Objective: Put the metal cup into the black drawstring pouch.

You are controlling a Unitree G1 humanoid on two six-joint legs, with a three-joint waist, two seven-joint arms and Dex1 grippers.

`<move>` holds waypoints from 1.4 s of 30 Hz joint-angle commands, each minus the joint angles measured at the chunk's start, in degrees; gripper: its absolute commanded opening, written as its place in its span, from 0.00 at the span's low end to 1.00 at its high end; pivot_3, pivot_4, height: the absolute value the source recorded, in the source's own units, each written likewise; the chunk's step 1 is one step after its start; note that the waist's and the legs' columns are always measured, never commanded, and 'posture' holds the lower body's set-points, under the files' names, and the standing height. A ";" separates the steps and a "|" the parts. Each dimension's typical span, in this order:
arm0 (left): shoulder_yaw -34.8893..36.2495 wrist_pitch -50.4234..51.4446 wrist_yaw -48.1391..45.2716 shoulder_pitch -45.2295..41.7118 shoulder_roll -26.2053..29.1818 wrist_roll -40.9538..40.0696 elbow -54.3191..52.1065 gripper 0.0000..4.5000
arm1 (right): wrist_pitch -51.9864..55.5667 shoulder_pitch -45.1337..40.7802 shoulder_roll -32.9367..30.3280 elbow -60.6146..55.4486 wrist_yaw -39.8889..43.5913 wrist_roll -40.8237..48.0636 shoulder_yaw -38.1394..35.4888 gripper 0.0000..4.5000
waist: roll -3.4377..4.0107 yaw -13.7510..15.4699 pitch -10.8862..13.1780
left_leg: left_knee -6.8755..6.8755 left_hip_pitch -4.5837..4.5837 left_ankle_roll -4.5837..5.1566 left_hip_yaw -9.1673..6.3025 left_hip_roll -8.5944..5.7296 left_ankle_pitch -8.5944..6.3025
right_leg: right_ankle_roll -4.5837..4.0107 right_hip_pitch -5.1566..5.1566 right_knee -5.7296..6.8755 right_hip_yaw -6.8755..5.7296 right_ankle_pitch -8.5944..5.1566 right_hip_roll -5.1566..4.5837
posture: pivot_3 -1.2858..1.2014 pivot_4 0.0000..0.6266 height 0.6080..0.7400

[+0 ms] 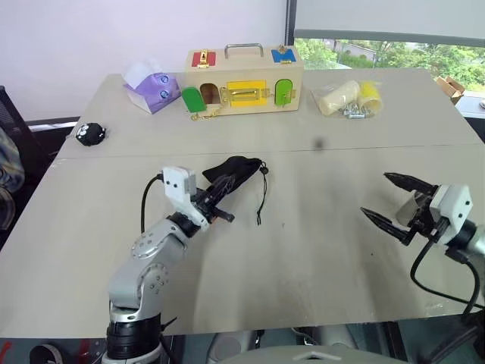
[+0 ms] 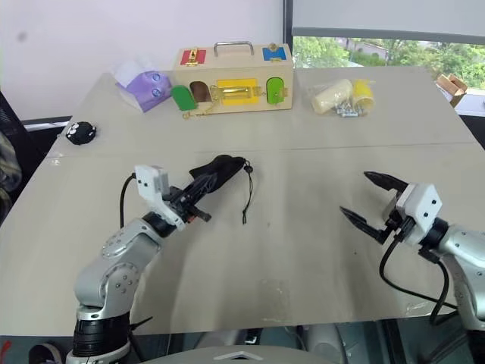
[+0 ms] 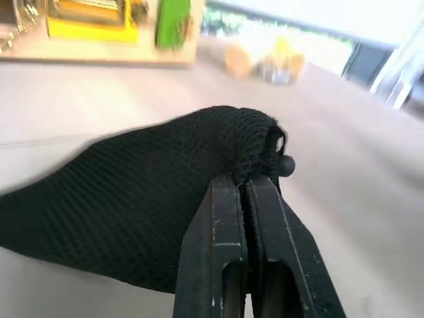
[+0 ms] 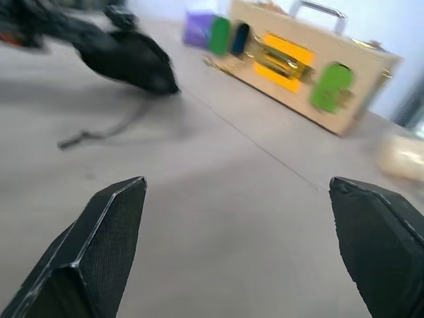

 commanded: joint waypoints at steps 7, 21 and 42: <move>5.33 6.49 2.25 -2.97 0.45 -13.31 -1.29 0.01 | 2.73 0.35 -7.43 1.93 -1.45 -9.08 -3.07 1.00 | -0.02 -0.05 0.01 | 0.01 0.00 -0.03 0.01 0.00 0.02 | 0.00 0.01 0.01 0.01 0.00 0.00 | 0.52 0.24 1.00; 4.12 5.75 1.93 -2.85 2.14 -13.35 -0.15 0.01 | 7.93 2.05 -7.64 -0.50 -1.80 -7.65 -7.00 1.00 | -0.03 -0.01 0.02 | 0.02 0.01 -0.12 0.01 -0.01 0.07 | -0.01 0.01 0.12 0.03 0.00 0.00 | 0.52 0.24 1.00; 3.57 3.64 0.86 -3.13 2.72 -12.04 2.46 0.00 | 7.04 12.02 -11.28 -2.16 3.09 -12.49 -9.94 0.56 | -0.07 0.03 0.04 | 0.02 0.01 -0.12 0.01 -0.01 0.07 | -0.01 0.01 0.11 0.03 -0.01 -0.01 | 0.52 0.24 1.00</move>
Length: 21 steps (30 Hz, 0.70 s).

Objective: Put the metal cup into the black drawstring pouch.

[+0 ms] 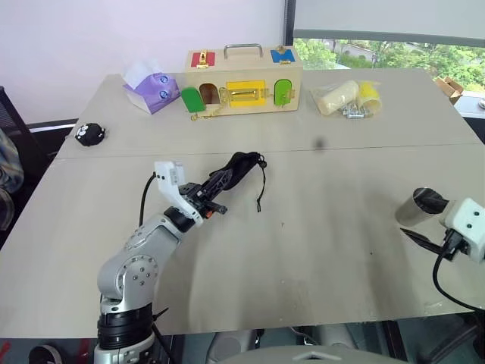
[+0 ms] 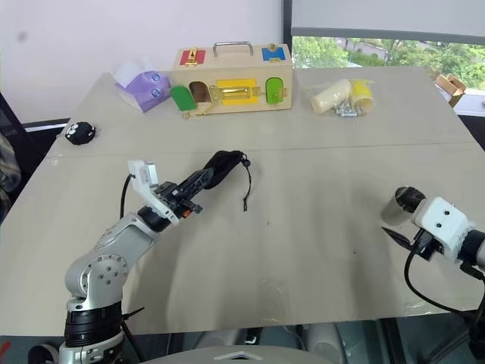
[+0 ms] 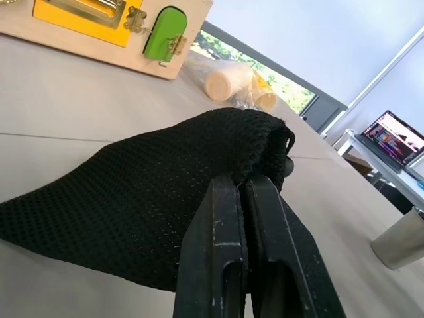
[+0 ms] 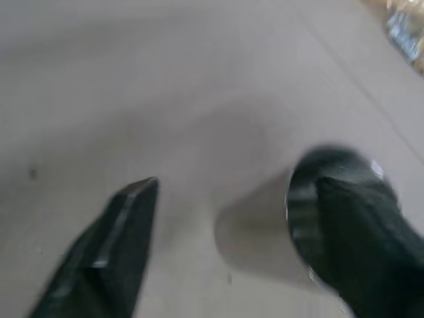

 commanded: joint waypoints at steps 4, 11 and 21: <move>0.57 -1.97 -0.56 -0.55 0.17 0.10 -0.56 0.00 | -1.80 -1.06 -0.93 -0.36 1.12 -0.53 -2.22 0.12 | -0.01 -0.03 0.01 | 0.00 0.00 0.00 0.00 0.01 0.00 | 0.00 0.00 0.00 0.00 0.00 0.00 | 0.52 0.24 1.00; 0.27 -2.48 -0.85 -0.28 0.39 0.39 -0.37 0.00 | -1.01 -2.28 -0.66 -0.45 0.41 -1.57 -0.70 0.01 | -0.06 -0.01 0.04 | 0.00 -0.01 -0.01 0.00 0.00 0.00 | 0.00 0.00 -0.01 -0.01 0.00 0.00 | 0.52 0.24 1.00; -0.56 -0.86 -1.79 0.01 1.28 -1.16 -1.91 0.00 | 16.96 -27.23 19.99 -19.10 -16.56 15.46 15.40 0.01 | -0.35 -1.25 0.25 | -0.03 -0.02 -0.19 -0.01 0.22 0.11 | -0.06 -0.08 0.02 -0.03 0.02 0.15 | 0.52 0.24 1.00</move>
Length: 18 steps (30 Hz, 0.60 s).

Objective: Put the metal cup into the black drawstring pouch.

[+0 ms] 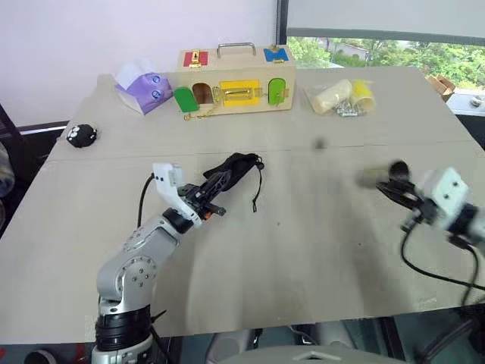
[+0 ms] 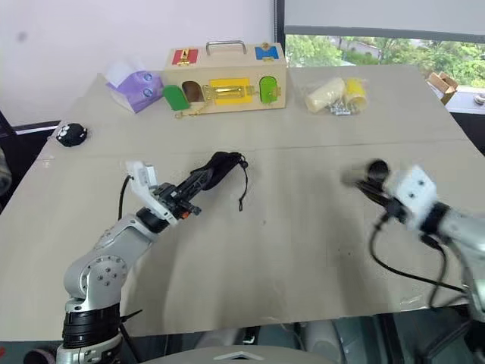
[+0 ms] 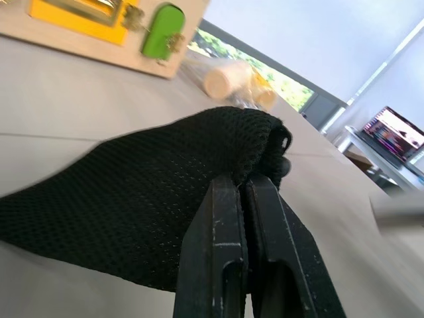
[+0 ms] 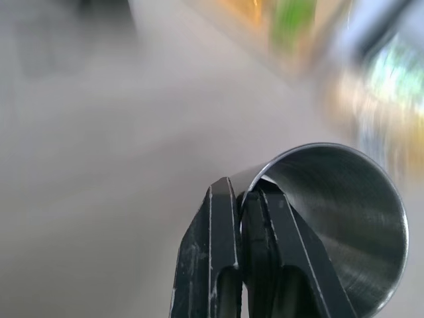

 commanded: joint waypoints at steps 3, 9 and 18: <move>0.37 -0.19 0.02 -0.97 0.38 -1.23 -2.69 0.00 | 11.02 -10.86 15.70 -8.83 -14.18 11.00 8.51 0.01 | -0.07 0.04 0.02 | -0.02 -0.02 -0.05 -0.10 0.02 0.03 | -0.07 -0.04 0.04 -0.08 0.04 0.03 | 0.52 0.24 1.00; -0.41 0.13 0.61 -1.22 0.03 -1.16 -4.25 0.00 | 12.54 -11.57 21.40 -8.98 -15.84 10.28 17.69 0.01 | -0.10 -0.15 0.01 | -0.03 -0.08 -0.03 -0.14 -0.21 0.02 | -0.06 -0.08 -0.13 -0.10 0.05 -0.11 | 0.52 0.24 1.00; -2.20 0.69 2.73 -0.86 -1.75 -1.84 -6.05 0.00 | 7.48 -12.74 26.72 -1.21 -14.37 4.92 26.46 0.01 | -0.09 -0.41 0.01 | -0.11 0.07 -0.05 -0.14 -0.19 0.03 | -0.07 -0.10 0.25 -0.09 0.04 -0.08 | 0.52 0.24 1.00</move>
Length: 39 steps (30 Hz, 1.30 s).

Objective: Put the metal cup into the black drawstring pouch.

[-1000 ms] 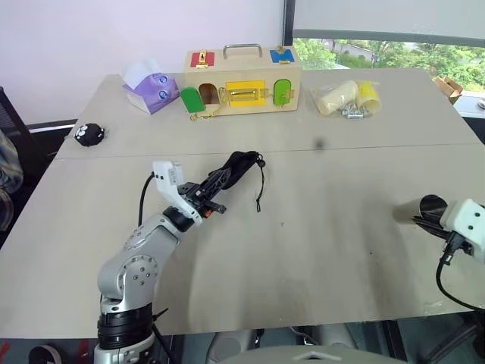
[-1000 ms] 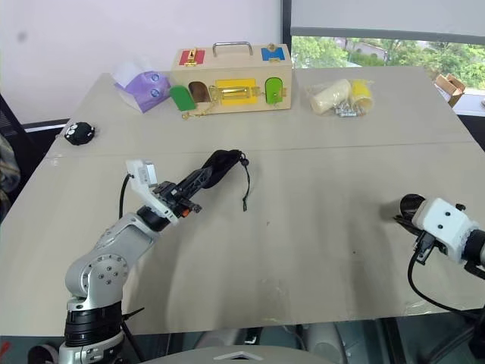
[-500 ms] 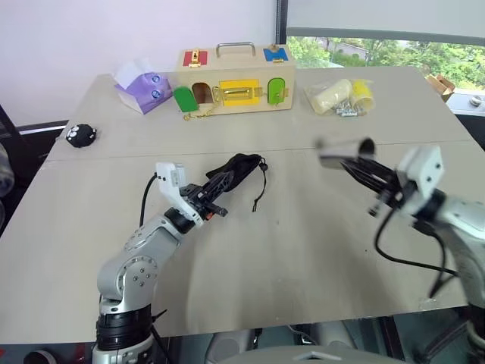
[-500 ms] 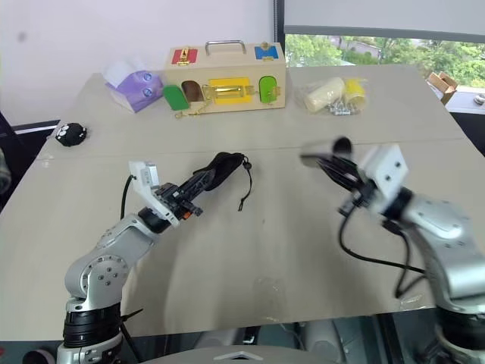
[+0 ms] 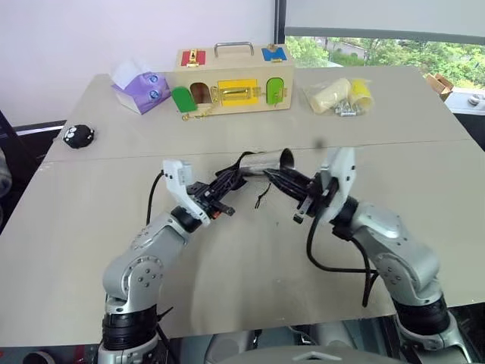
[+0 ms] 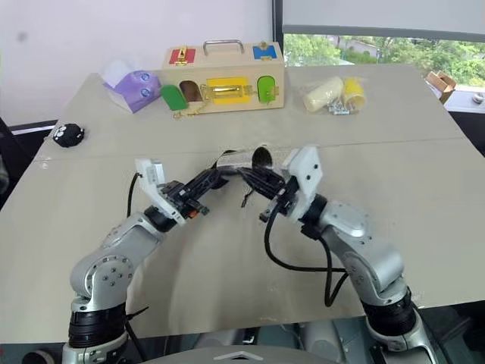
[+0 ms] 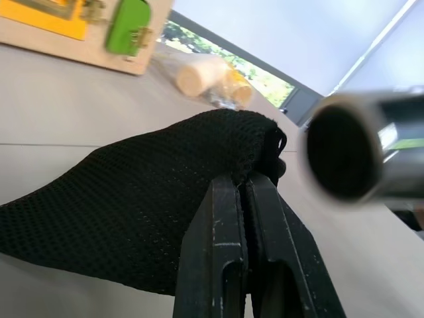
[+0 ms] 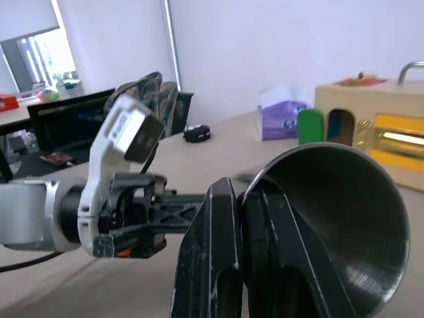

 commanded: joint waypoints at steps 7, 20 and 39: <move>-0.61 -0.44 0.59 -0.56 -0.31 -1.29 -2.54 0.00 | -4.06 -0.93 1.70 4.81 0.91 -4.37 2.47 0.01 | 0.00 0.05 0.00 | 0.00 0.03 -0.05 -0.02 -0.01 0.03 | -0.01 -0.04 0.03 -0.01 0.00 0.01 | 0.52 0.24 1.00; 0.17 -0.92 1.71 -0.84 -1.33 -1.96 -2.39 0.00 | -0.29 -0.53 -0.75 6.03 2.17 -6.18 3.85 0.01 | 0.00 -0.01 0.00 | -0.01 0.01 -0.05 -0.02 -0.02 0.03 | -0.01 -0.06 0.01 0.00 0.00 0.00 | 0.52 0.24 1.00; 0.84 -0.48 3.40 -2.43 -2.52 -3.97 -0.39 0.00 | 12.27 -5.52 16.68 2.10 -17.04 29.98 -18.84 0.01 | 0.03 -0.12 0.02 | -0.11 -0.07 -0.04 -0.03 -0.03 0.03 | -0.01 -0.19 -0.04 0.01 0.00 -0.01 | 0.52 0.24 1.00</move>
